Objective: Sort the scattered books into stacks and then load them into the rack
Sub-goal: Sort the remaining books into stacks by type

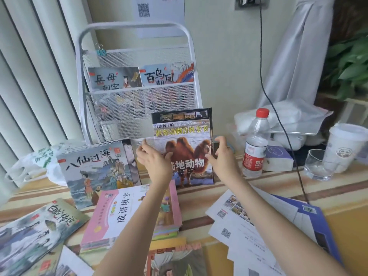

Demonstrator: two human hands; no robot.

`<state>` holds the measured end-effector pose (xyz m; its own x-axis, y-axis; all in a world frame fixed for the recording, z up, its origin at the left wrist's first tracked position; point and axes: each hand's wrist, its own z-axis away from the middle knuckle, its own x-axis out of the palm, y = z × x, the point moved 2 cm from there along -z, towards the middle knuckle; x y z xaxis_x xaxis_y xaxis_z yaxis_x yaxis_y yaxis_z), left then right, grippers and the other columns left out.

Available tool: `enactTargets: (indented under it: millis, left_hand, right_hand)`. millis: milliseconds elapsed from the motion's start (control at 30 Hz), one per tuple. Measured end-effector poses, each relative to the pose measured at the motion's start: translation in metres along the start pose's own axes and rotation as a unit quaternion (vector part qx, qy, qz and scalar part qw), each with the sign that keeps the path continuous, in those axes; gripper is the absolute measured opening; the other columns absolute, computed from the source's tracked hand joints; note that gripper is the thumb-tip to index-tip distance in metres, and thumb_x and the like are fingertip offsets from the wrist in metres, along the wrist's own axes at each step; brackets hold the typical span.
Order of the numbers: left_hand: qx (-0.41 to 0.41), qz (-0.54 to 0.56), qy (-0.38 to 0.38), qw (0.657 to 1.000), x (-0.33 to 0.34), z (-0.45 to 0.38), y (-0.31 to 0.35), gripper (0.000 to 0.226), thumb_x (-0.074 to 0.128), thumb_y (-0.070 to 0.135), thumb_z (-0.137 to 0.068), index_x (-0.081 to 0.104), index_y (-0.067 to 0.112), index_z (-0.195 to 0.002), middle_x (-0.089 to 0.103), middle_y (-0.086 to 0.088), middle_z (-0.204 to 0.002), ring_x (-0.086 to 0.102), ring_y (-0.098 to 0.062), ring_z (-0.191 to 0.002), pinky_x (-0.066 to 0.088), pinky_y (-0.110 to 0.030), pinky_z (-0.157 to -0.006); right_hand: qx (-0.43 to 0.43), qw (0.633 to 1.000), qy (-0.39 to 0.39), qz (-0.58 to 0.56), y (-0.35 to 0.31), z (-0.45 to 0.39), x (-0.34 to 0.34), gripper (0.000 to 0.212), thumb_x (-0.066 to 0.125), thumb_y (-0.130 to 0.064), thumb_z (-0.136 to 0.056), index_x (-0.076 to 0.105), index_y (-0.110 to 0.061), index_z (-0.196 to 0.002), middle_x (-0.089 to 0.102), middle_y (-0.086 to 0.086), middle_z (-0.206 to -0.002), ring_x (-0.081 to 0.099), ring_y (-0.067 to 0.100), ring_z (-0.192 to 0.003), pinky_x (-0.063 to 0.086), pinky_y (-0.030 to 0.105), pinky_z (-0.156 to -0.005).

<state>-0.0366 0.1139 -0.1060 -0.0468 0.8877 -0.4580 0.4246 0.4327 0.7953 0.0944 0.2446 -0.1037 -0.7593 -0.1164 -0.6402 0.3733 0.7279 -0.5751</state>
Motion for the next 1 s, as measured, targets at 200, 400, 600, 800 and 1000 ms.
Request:
enactTargets:
  millis: [200, 400, 600, 800, 1000]
  left_hand:
    - [0.139, -0.003, -0.015, 0.990, -0.017, 0.063, 0.018, 0.062, 0.064, 0.002, -0.078, 0.040, -0.001, -0.135, 0.034, -0.025, -0.138, 0.029, -0.040, -0.130, 0.023, -0.039, -0.108]
    - [0.113, -0.094, -0.410, 0.900, 0.027, 0.169, 0.024, 0.047, 0.049, 0.034, -0.096, 0.040, 0.003, -0.130, 0.052, -0.020, -0.126, 0.051, -0.037, -0.115, 0.042, -0.039, -0.089]
    - [-0.155, 0.086, -0.469, 0.865, 0.018, 0.168, 0.031, 0.053, 0.074, 0.019, -0.080, 0.044, 0.002, -0.121, 0.062, -0.018, -0.114, 0.066, -0.034, -0.098, 0.055, -0.050, -0.083]
    - [-0.161, -0.010, -0.519, 0.839, 0.003, 0.166, 0.021, 0.055, 0.084, 0.024, -0.063, 0.060, 0.003, -0.108, 0.070, -0.012, -0.101, 0.069, -0.029, -0.090, 0.056, -0.045, -0.086]
    - [-0.234, 0.057, -0.556, 0.795, -0.025, 0.161, 0.021, 0.026, 0.068, 0.012, -0.086, 0.059, 0.002, -0.108, 0.069, -0.019, -0.106, 0.068, -0.033, -0.092, 0.054, -0.050, -0.085]
  right_hand:
    - [0.104, 0.991, 0.046, -0.066, 0.040, 0.058, -0.103, 0.026, 0.059, -0.013, -0.089, 0.048, -0.012, -0.113, 0.060, 0.002, -0.089, 0.060, 0.024, -0.084, 0.036, 0.028, -0.063]
    - [0.276, 0.957, -0.089, -0.024, 0.094, 0.144, -0.119, 0.047, 0.058, -0.014, -0.090, 0.036, -0.007, -0.131, 0.054, 0.019, -0.118, 0.055, 0.033, -0.105, 0.040, 0.032, -0.070]
    - [0.310, 0.919, -0.010, -0.245, 0.096, 0.186, -0.124, 0.030, 0.052, -0.014, -0.094, 0.040, -0.022, -0.121, 0.040, 0.005, -0.141, 0.042, 0.016, -0.124, 0.035, 0.030, -0.097]
    - [0.346, 0.832, 0.008, -0.433, 0.083, 0.190, -0.124, 0.018, 0.053, -0.014, -0.095, 0.051, -0.022, -0.112, 0.053, 0.006, -0.130, 0.056, 0.017, -0.113, 0.042, 0.029, -0.095]
    - [0.225, 0.890, -0.072, -0.390, 0.076, 0.199, -0.133, 0.058, 0.035, 0.019, -0.089, 0.052, -0.031, -0.115, 0.044, 0.001, -0.140, 0.043, 0.015, -0.129, 0.042, 0.028, -0.095]
